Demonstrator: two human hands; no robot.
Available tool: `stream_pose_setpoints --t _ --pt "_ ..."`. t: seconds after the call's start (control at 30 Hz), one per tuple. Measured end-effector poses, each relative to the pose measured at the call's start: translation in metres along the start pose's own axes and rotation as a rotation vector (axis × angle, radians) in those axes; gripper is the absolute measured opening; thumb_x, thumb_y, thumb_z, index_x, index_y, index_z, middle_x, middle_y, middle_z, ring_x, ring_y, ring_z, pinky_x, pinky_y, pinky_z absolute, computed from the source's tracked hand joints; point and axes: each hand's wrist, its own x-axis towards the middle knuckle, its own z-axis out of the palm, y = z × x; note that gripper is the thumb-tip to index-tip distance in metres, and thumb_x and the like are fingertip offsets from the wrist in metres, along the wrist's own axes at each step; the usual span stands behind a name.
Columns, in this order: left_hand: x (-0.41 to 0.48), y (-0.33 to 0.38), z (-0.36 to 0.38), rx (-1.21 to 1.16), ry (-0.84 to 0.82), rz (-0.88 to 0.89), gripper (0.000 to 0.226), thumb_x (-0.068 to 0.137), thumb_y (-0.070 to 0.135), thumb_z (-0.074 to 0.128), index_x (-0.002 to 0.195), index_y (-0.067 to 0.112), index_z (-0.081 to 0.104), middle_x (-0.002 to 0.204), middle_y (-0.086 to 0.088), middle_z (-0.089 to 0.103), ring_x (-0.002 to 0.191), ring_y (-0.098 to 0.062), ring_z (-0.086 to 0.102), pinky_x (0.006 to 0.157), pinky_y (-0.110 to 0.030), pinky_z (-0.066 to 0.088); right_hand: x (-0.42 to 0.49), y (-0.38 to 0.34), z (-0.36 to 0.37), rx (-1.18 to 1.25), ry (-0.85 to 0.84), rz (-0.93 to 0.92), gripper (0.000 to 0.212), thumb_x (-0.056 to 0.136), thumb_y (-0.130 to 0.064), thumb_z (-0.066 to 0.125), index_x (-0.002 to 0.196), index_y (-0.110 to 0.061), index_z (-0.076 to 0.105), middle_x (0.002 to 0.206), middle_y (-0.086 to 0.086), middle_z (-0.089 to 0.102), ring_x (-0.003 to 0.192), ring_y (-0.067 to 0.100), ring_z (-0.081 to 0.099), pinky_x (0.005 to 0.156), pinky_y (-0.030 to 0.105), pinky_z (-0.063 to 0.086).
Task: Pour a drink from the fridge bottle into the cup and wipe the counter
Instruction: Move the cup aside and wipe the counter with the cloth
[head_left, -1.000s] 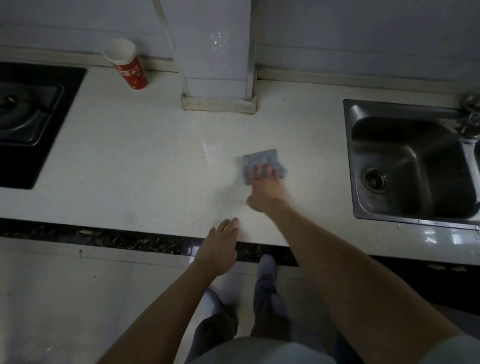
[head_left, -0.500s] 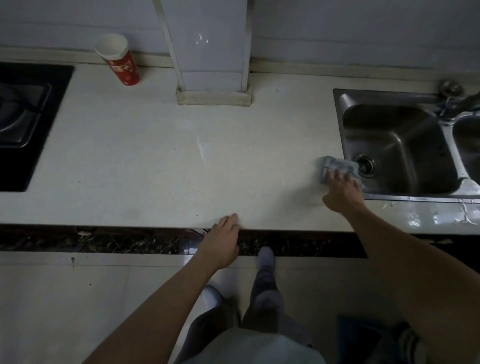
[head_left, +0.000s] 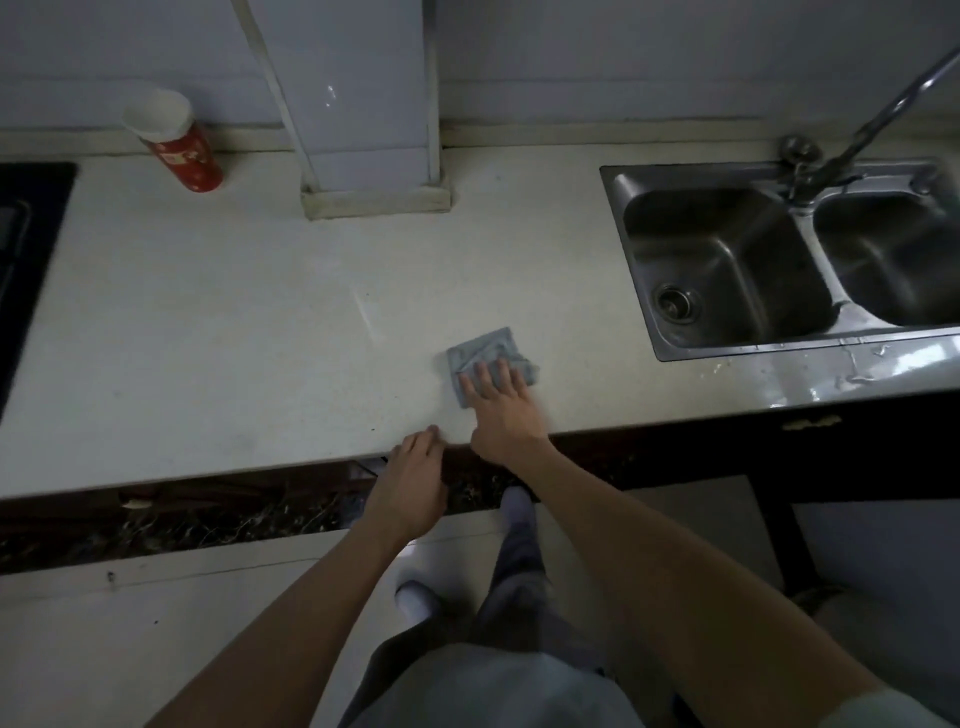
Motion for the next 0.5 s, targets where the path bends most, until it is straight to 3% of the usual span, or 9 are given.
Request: stream_pose_setpoints --t 0.17,0.37,0.5 --pt "-0.008 -0.025 -0.001 0.048 0.003 -0.036 0.060 0.093 0.020 0.052 0.148 0.005 0.036 0.161 -0.010 0.025 0.145 -0.026 0.028 0.121 -0.039 0.023 -0.032 0.059 0.014 -0.025 0.060 -0.040 0.083 0.084 -0.009 0.050 0.155 -0.025 0.010 0.163 -0.002 0.003 0.150 0.024 -0.005 0.122 0.042 -0.003" --pt "-0.008 -0.040 -0.003 0.052 -0.054 0.005 0.063 0.097 0.021 0.048 0.154 0.004 0.026 0.164 -0.009 0.019 0.144 -0.027 0.028 0.120 -0.040 0.024 -0.084 0.152 0.015 0.039 0.016 0.421 0.086 0.079 -0.012 0.054 0.155 -0.018 0.015 0.162 0.007 0.013 0.148 0.030 0.006 0.120 0.043 0.010" --pt "-0.008 -0.039 -0.002 0.097 -0.073 -0.003 0.073 0.096 0.023 0.050 0.156 0.001 0.014 0.160 -0.011 0.023 0.143 -0.028 0.029 0.118 -0.042 0.028 -0.078 0.134 0.016 0.149 -0.074 0.612 0.081 0.086 -0.024 0.053 0.155 -0.017 0.010 0.162 0.009 0.005 0.148 0.036 0.001 0.118 0.046 0.008"
